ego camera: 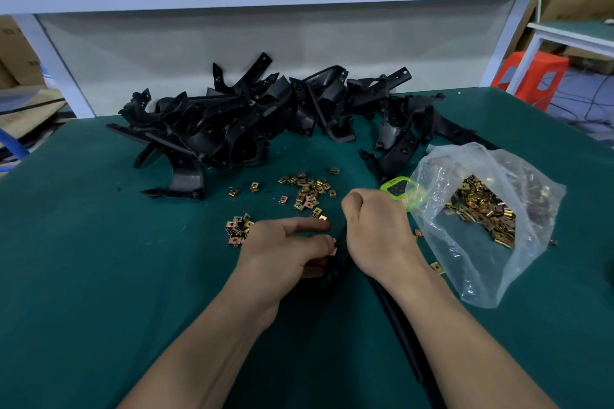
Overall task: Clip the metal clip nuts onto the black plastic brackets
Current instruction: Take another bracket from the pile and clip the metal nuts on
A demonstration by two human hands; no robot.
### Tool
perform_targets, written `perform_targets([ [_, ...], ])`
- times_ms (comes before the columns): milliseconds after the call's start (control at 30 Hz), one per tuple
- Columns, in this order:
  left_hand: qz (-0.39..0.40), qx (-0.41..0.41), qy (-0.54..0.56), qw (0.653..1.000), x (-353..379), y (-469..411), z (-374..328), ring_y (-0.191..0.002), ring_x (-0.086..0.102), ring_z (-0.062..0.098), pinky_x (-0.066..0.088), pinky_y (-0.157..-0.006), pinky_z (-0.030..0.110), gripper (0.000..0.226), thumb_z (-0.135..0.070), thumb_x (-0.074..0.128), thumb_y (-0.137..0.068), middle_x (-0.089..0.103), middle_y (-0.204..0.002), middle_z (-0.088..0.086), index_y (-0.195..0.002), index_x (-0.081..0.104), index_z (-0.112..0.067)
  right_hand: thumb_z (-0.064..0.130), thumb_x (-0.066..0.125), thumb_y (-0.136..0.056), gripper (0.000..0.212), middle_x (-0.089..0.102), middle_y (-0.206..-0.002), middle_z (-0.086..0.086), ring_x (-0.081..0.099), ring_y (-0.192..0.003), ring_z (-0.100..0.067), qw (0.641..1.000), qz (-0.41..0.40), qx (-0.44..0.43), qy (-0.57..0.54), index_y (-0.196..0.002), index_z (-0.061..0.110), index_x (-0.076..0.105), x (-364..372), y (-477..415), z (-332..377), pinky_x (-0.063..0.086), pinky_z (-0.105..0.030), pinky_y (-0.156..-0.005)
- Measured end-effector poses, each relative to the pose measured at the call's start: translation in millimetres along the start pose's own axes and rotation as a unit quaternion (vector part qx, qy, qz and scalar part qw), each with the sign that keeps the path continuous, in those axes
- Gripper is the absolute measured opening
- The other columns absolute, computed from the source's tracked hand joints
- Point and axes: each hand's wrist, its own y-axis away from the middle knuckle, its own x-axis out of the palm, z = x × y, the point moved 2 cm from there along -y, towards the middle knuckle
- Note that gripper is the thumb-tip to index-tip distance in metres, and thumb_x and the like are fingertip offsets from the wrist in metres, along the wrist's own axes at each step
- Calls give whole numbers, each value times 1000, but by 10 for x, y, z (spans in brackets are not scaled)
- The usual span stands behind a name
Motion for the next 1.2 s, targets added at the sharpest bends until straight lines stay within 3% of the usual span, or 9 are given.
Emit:
perform_targets([
  [200,1,8,-65,998,59,22,47,-73,73,9,51,-57,16,18,-11,81,-84,79,-83,3,-98,79,-22,2,39,-87,42,34,-46,13,27,-49,-10,1000,-3,15,-6,-52,23,28,12,-9,-26,26,-20,-39],
  [367,9,21,-30,999,167,65,70,-85,76,19,64,-75,34,9,-16,77,-88,79,-86,4,-92,80,-23,2,39,-91,43,31,-45,9,32,-47,-9,998,-49,30,0,-55,20,27,-40,-76,-21,27,-20,-37],
  [533,-35,166,-279,945,254,137,132,-47,51,9,42,-45,28,19,-34,75,-83,63,-62,3,-74,65,-20,-2,36,-92,36,30,-51,9,26,-52,-11,996,-70,47,-13,-61,16,31,-124,-126,-65,23,-27,-42],
  [633,-89,237,-293,922,206,143,82,-49,51,4,39,-46,16,4,-34,71,-88,62,-62,-11,-86,68,-35,29,43,-103,39,48,-56,16,44,-58,-5,999,-18,17,-47,-65,20,50,-155,-87,-55,32,-19,-52],
  [767,-151,268,-299,903,99,111,25,-64,64,-2,50,-60,19,24,-41,65,-84,69,-73,-26,-104,68,-54,55,48,-86,32,68,-90,22,59,-88,8,992,52,40,-110,-102,37,69,-128,-22,-21,41,-10,-73],
  [833,-165,289,-273,903,30,89,-11,-66,65,-2,47,-61,12,23,-34,71,-86,70,-75,-24,-101,70,-52,61,55,-77,49,69,-97,20,60,-93,8,984,63,76,-151,-125,51,58,-93,-1,-29,45,-22,-84],
  [933,-215,281,-241,904,-112,30,-58,-65,63,1,45,-62,11,12,-32,73,-84,68,-69,-20,-89,73,-42,54,65,-68,70,72,-101,22,67,-96,1,968,80,107,-211,-136,56,49,-39,31,-42,52,-36,-95],
  [1067,-238,262,-240,904,-181,11,-75,-53,55,6,40,-52,13,6,-37,69,-78,60,-56,-12,-82,73,-39,32,78,-67,92,72,-107,16,74,-86,-10,969,158,83,-171,-146,56,37,41,122,-2,62,-38,-81],
  [1200,-215,304,-286,883,-107,50,-93,-61,62,-2,43,-57,5,23,-39,69,-79,67,-68,-28,-92,69,-58,26,81,-71,77,71,-93,21,69,-80,0,989,115,7,-88,-135,51,47,36,168,84,52,-13,-66],
])
